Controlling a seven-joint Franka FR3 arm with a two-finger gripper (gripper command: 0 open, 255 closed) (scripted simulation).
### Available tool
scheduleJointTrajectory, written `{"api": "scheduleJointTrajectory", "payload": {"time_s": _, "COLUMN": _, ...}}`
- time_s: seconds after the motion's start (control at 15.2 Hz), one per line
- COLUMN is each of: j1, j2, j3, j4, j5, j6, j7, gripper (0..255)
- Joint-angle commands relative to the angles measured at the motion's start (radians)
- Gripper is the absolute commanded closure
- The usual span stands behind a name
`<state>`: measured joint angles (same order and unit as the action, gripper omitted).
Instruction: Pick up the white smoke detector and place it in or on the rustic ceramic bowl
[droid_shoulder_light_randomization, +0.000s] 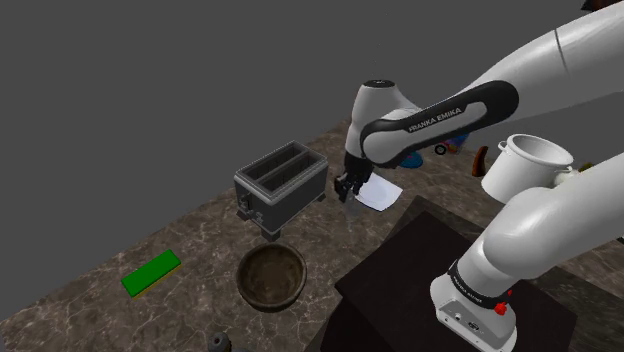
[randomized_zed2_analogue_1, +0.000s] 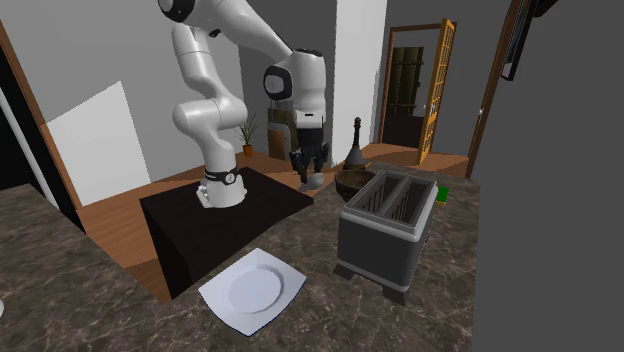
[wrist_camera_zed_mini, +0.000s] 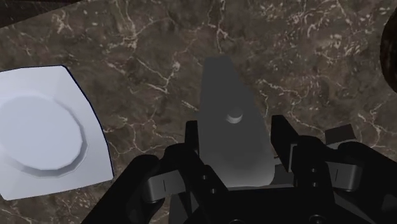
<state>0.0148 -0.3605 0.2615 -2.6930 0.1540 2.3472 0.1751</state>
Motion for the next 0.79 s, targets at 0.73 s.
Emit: {"api": "scheduleJointTrajectory", "payload": {"time_s": 0.73, "j1": 0.115, "j2": 0.154, "j3": 0.246, "j4": 0.189, "j5": 0.003, "j6": -0.015, "j7": 0.368, "gripper": 255}}
